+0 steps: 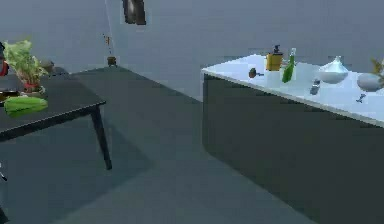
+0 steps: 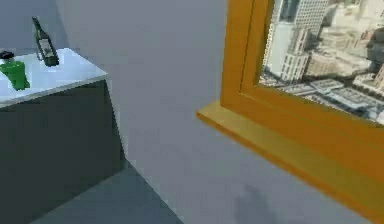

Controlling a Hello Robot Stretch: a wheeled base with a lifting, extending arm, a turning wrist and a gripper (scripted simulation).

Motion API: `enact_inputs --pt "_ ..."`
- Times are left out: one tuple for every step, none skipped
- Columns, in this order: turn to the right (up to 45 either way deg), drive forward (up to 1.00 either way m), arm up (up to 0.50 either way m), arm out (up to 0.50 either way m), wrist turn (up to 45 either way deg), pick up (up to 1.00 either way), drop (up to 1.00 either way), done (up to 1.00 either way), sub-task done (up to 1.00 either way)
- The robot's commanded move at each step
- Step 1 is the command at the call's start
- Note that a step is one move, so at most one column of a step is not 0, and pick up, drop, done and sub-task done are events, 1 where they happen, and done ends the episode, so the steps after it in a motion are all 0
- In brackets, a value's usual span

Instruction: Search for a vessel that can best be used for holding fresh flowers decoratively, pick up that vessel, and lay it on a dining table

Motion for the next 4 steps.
enact_inputs --pt "45.0 0.0 0.0 0.0 0.0 0.0 0.0 0.0 0.0" --pt "0.0 0.7 0.0 0.0 0.0 0.0 0.0 0.0 0.0" --pt "-45.0 0.0 0.0 0.0 0.0 0.0 0.0 0.0 0.0" --pt "-45.0 0.0 0.0 0.0 0.0 0.0 0.0 0.0 0.0"
